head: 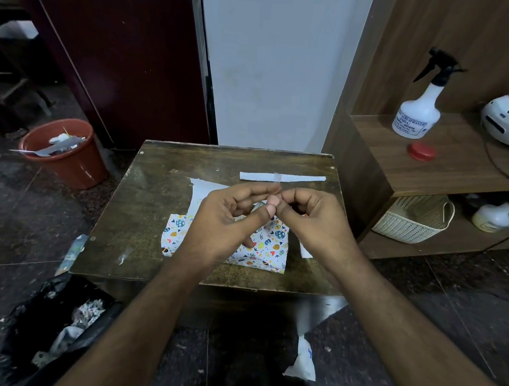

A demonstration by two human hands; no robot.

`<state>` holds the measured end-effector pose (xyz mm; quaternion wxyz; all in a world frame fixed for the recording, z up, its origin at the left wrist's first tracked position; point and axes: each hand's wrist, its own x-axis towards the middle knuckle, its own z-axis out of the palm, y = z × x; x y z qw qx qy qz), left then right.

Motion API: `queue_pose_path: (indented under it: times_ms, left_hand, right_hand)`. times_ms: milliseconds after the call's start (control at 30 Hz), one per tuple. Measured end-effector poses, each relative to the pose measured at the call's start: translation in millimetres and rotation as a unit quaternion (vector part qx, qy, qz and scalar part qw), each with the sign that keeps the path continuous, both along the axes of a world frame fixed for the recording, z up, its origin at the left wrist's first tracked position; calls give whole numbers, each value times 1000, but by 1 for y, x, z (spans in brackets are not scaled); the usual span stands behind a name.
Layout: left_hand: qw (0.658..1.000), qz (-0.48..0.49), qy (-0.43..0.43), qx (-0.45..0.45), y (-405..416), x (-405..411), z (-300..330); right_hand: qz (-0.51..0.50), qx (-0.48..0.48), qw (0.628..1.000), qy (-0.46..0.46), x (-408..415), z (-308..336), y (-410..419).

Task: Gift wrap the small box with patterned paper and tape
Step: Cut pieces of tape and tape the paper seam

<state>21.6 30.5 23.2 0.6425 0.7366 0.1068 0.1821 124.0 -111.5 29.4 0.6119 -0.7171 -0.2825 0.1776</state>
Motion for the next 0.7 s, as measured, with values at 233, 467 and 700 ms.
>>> queue_pose_path:
  times_ms: [233,467,700]
  left_hand:
    - [999,4,-7,-35,-1,1,3]
    - [997,11,-18,-71,-5,6,3]
    - [993,33,-63,-89,-11,8,8]
  right_hand:
    - [-22,19,998,-56,4,-1,3]
    - [-44,9,978,-202,1,6,1]
    - [-73,3,990,-122,-2,11,1]
